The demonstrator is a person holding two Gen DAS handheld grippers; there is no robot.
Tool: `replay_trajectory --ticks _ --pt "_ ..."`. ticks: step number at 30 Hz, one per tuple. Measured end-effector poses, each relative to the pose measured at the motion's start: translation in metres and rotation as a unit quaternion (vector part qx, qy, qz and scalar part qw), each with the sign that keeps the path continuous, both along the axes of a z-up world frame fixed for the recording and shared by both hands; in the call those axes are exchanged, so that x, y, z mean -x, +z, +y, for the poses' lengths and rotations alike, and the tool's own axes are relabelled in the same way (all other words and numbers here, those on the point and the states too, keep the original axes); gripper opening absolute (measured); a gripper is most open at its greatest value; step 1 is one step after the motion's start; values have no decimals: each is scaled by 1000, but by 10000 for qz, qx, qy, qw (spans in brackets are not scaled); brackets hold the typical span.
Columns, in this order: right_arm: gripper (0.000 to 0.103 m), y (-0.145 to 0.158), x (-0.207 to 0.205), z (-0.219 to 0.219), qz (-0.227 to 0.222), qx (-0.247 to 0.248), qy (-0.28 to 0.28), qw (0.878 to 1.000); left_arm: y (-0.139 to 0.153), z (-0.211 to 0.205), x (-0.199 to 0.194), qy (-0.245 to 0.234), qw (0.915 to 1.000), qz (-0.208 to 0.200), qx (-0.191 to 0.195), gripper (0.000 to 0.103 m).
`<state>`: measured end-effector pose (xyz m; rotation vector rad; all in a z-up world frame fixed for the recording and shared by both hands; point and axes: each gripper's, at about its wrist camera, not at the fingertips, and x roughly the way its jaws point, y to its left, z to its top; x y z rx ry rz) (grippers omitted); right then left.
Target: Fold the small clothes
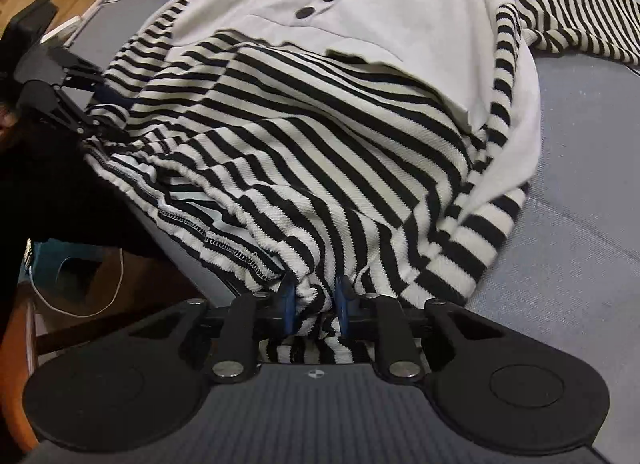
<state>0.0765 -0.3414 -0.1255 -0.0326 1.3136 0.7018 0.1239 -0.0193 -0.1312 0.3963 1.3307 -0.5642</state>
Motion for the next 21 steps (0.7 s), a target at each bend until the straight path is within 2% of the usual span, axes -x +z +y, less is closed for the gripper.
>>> replay_trajectory --ticks 3,5,6,8,12,14,17,19,21 --pt "22 21 -8 -17 -261 -525 -399 9975 33 1 -11 406 9949 -829 400 72" --pt "26 39 -16 -32 -580 -935 -880 9900 59 4 -22 875 9836 -1274 934 83" --pt "29 47 -21 -40 -768 -1105 -1166 9840 70 4 -28 1111 9767 -1459 1113 84" --pt "40 60 -34 -60 -1134 -1345 -1918 9655 88 -10 -47 1387 9656 -1781 1291 84" --pt "40 63 -63 -98 -1475 -1494 -3433 9155 104 -61 -89 1496 9496 -2475 1212 84" --pt "40 55 -79 -117 -1559 -1224 -4142 8883 103 -76 -103 1618 9410 -2693 1257 84" --pt "41 41 -98 -143 -1733 -734 -4939 8489 84 -86 -97 1835 9221 -3128 1354 86" --pt "41 32 -111 -159 -1832 -641 -5273 8272 75 -98 -103 1875 9314 -2971 949 86" --pt "41 19 -127 -173 -1875 -653 -5473 8130 75 -104 -104 1790 9245 -3203 1033 88"
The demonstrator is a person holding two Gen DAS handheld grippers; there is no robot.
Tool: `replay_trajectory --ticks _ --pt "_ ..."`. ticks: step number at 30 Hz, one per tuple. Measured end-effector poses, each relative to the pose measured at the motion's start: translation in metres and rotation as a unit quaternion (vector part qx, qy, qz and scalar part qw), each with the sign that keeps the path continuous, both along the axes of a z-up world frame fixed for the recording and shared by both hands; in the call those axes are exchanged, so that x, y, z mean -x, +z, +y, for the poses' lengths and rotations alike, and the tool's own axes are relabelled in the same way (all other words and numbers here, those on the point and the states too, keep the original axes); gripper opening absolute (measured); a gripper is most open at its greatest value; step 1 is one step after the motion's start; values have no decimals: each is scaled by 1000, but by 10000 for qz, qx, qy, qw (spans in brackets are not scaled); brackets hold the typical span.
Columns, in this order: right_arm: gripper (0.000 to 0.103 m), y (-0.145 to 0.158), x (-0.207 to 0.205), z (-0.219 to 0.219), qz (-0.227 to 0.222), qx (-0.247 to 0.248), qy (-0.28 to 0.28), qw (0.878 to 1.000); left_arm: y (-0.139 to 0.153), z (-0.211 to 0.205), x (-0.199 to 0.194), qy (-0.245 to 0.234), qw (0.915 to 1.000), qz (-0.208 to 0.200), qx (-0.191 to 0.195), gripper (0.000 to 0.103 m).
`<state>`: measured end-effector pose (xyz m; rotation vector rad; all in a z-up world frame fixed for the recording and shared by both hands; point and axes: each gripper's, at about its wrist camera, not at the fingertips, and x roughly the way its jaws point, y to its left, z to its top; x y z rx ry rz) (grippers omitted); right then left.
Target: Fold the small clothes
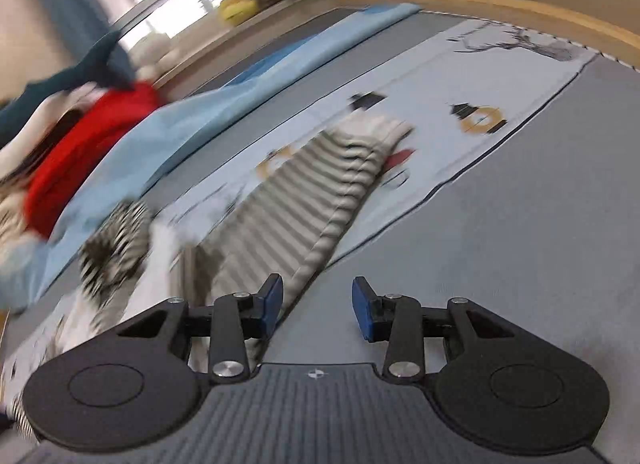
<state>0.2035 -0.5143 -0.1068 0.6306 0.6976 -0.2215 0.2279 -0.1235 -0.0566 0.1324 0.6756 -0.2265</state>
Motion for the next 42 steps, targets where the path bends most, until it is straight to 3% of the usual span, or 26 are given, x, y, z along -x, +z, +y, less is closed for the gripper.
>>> replay_trajectory --ticks 3,7,11,16,19,22,24,28,30,33,35,37,39,40,42 --pt "41 -25 -27 -21 -67 -137 -387 9991 -12 -8 -9 -15 9996 40 -276 89" --pt "44 -54 -60 -50 -67 -480 -1015 9937 -27 -10 -21 -141 9987 436 -235 89" --pt "44 -79 -93 -64 -223 -693 -1100 9913 -32 -8 -24 -87 9986 450 -267 89" --pt "43 -88 -120 -67 -493 -716 -1282 9879 -30 8 -31 218 9979 599 99 89" --pt "5 -90 -133 -58 -386 -467 -1238 9905 -29 13 -34 346 9977 576 78 89" --pt "4 -87 -123 -62 -482 -413 -1440 9875 -27 19 -36 445 9970 621 129 89" --pt "4 -83 -109 -77 -542 -326 -1868 9804 -25 21 -37 476 9965 658 181 89" --pt "4 -81 -63 -123 -338 80 -3102 9500 -24 21 -36 440 9965 686 203 89" --pt "5 -88 -42 -141 -196 -12 -3487 9370 -24 22 -36 412 9964 707 202 89" --pt "7 -96 -30 -150 -390 -416 -3403 9386 -24 25 -37 448 9957 774 252 89" --pt "20 -95 -31 -150 -465 -574 -3397 9376 -25 30 -38 521 9947 829 304 89" --pt "24 -96 -31 -149 -557 -744 -3426 9349 -26 36 -39 616 9937 873 335 89" --pt "21 -97 -34 -153 -548 -801 -3462 9331 -25 43 -41 714 9928 899 345 89" --pt "6 -94 -35 -153 -547 -816 -3452 9334 -24 48 -42 789 9921 905 355 89" --pt "5 -81 -34 -149 -511 -559 -3502 9336 -21 58 -45 934 9906 918 403 89"
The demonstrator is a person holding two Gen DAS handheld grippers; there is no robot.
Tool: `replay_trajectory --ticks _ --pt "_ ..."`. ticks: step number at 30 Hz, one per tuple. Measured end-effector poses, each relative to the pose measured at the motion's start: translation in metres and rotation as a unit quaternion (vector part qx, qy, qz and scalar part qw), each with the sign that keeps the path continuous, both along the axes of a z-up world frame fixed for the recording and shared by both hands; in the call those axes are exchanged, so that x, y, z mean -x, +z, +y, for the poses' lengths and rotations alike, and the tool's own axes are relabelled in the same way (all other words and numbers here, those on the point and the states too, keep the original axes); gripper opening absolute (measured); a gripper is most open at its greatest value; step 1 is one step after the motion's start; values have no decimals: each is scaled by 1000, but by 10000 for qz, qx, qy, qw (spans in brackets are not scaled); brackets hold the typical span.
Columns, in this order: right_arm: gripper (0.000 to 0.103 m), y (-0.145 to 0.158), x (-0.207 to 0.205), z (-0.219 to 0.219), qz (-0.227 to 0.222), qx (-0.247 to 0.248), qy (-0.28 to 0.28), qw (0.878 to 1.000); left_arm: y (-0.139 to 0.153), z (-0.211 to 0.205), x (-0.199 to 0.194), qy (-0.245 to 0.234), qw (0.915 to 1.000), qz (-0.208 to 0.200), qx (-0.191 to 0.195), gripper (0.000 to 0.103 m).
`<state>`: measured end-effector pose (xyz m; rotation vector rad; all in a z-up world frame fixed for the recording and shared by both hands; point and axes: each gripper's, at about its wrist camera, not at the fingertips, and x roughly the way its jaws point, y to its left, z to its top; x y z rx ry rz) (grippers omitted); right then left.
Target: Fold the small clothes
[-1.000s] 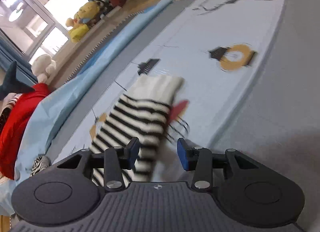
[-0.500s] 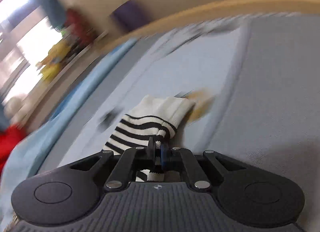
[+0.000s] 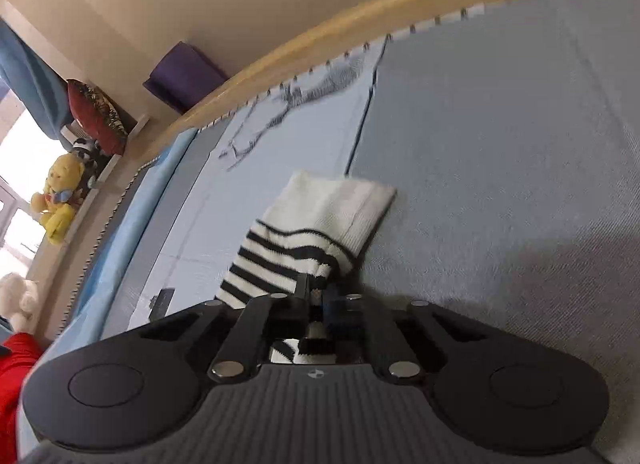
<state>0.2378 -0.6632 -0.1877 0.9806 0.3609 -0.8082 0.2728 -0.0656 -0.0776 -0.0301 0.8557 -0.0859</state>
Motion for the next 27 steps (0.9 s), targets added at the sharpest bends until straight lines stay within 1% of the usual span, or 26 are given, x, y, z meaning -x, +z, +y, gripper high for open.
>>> replay_trajectory --ticks 1,3,5,6,7,8,9,10,12,13,15,16,17,18,19,20,21,22,23,24,25,26,27 --pt "5 12 -3 7 38 244 53 9997 2 6 -1 83 10000 12 15 89" --pt "5 44 -15 31 78 914 395 9950 5 18 -4 286 9996 50 9 89" --pt "5 83 -32 70 8 1659 997 9811 9 32 -6 497 9987 90 15 89" --pt "5 102 -41 99 -72 2053 1410 9685 10 40 -6 621 9980 116 47 89" --pt "5 120 -48 133 -171 2461 1858 9511 12 46 -7 712 9973 137 86 89" --pt "5 134 -52 167 -311 2752 2244 9343 14 54 -8 814 9965 147 141 89" --pt "5 147 -54 206 -529 2951 2729 9141 17 62 -9 918 9955 151 193 89" --pt "5 157 -55 248 -755 3080 3254 8908 19 69 -9 1001 9946 150 241 89" --pt "5 166 -49 321 -1059 3225 4118 8457 24 83 -10 1144 9927 130 345 89" --pt "6 165 -43 362 -1165 3210 4642 8172 27 91 -12 1214 9917 102 410 89" --pt "10 153 -34 419 -1212 3007 5621 7609 30 102 -14 1297 9901 109 523 89" --pt "21 139 -33 444 -1040 2721 6161 7319 30 109 -16 1321 9892 153 624 89" --pt "23 121 -35 466 -619 2325 6708 7015 30 114 -17 1348 9880 194 726 89" --pt "23 105 -35 481 -172 2010 7033 6816 29 119 -19 1387 9864 244 847 88" --pt "23 93 -31 492 230 1824 7169 6725 28 124 -20 1410 9847 311 978 87" --pt "23 89 -27 496 435 1742 7226 6676 26 129 -23 1417 9825 399 1137 85" --pt "23 89 -24 498 561 1663 7239 6672 23 135 -25 1423 9795 488 1337 81" --pt "23 94 -22 495 646 1578 7167 6763 20 139 -26 1437 9765 552 1511 73" --pt "27 100 -22 490 682 1502 7011 6937 18 144 -28 1448 9736 599 1661 65" --pt "27 107 -22 482 695 1440 6825 7132 15 146 -29 1463 9713 640 1762 60" --pt "28 112 -24 478 735 1406 6666 7284 11 149 -32 1490 9687 679 1863 52" --pt "32 116 -26 469 828 1372 6395 7519 7 152 -35 1521 9662 732 1947 50" --pt "36 117 -26 457 874 1315 6165 7714 1 153 -38 1545 9636 816 2024 50"
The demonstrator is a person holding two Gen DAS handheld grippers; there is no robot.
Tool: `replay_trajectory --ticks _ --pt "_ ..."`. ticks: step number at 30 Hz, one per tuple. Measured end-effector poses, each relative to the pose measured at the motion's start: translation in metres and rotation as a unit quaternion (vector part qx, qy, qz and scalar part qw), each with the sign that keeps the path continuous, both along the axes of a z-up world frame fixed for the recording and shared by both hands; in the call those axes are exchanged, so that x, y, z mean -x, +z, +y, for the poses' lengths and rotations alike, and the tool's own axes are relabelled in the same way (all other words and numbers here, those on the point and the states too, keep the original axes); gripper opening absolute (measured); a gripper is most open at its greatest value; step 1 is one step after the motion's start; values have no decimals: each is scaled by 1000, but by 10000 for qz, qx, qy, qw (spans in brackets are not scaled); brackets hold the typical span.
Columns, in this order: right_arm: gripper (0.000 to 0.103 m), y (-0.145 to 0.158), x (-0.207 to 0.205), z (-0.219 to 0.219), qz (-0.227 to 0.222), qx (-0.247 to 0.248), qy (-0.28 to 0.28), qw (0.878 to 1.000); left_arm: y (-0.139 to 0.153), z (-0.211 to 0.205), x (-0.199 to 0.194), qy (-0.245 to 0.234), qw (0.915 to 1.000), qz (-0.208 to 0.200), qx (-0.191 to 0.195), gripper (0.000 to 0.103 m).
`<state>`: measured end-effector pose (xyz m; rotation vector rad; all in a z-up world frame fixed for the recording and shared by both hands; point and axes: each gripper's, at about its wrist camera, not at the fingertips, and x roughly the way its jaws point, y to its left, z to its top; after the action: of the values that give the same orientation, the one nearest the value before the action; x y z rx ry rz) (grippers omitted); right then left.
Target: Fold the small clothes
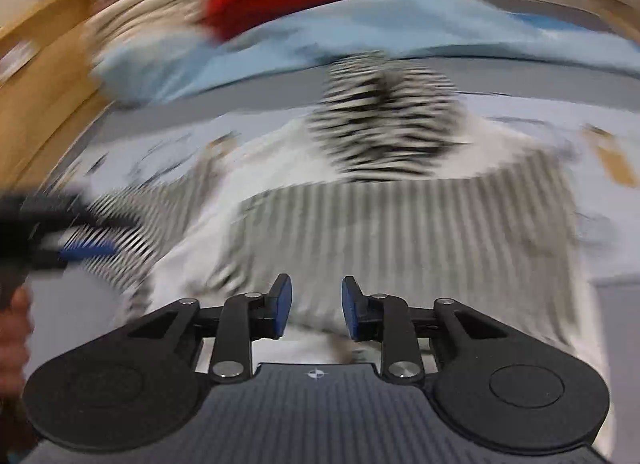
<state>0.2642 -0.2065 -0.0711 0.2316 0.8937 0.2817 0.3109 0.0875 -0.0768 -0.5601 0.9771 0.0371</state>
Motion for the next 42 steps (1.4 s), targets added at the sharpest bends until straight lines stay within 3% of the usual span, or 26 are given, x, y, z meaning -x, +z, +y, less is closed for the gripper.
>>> replay_trajectory --ticks 1,3,5,7,11,12,14,16,18,21,26,27,28,29,31,34,36,38,40,42 --pt "42 -5 5 -15 6 -113 -245 9996 -6 -1 -3 -7 9999 84 67 50" --pt "42 -20 6 -36 97 -194 -630 9978 -18 -4 -12 -82 9994 269 199 50" --pt "43 -44 0 -54 633 67 -1119 9917 -30 -8 -20 -71 9988 441 220 53" --pt "41 -61 -3 -79 913 -294 -1568 9830 -40 -13 -29 -20 9978 661 30 65" --pt "39 -84 3 -118 1244 -837 -2385 9595 -56 -30 -40 -232 9957 848 -302 65" --pt "39 -84 3 -124 1215 -971 -2501 9556 -55 -36 -42 -318 9956 794 -370 58" --pt "39 -80 2 -132 1149 -985 -2670 9517 -49 -47 -42 -532 9946 620 -637 22" --pt "39 -82 4 -145 1241 -1322 -2934 9386 -40 -64 -42 -757 9880 460 -1266 3" --pt "32 -86 8 -160 1437 -1719 -3234 9193 -29 -75 -40 -849 9816 217 -1694 3" --pt "31 -83 16 -168 1723 -1918 -3555 8984 -20 -71 -40 -692 9846 108 -1600 3" --pt "37 -84 23 -157 2003 -1947 -3502 8941 -23 -66 -42 -675 9859 269 -1510 5" --pt "37 -89 21 -157 2074 -1903 -3566 8909 -26 -64 -43 -677 9863 378 -1454 8" --pt "37 -95 21 -158 2157 -1941 -3663 8841 -28 -62 -43 -702 9868 475 -1380 20" --pt "37 -96 21 -160 2160 -2038 -3745 8784 -31 -60 -43 -694 9871 553 -1332 38" --pt "39 -93 20 -162 2040 -2146 -3836 8747 -38 -56 -42 -597 9879 625 -1291 45" --pt "39 -95 19 -164 1956 -2200 -3952 8701 -47 -52 -44 -564 9883 772 -1192 43" --pt "33 -100 21 -167 1971 -2299 -4046 8629 -52 -54 -44 -629 9883 807 -1133 28" --pt "14 -100 23 -168 2021 -2282 -4123 8586 -55 -59 -45 -689 9866 774 -1257 8" --pt "7 -102 25 -172 2010 -2456 -4188 8509 -51 -67 -44 -803 9831 576 -1544 6" --pt "4 -102 28 -176 1953 -2561 -4298 8435 -36 -76 -41 -908 9852 209 -1437 5"
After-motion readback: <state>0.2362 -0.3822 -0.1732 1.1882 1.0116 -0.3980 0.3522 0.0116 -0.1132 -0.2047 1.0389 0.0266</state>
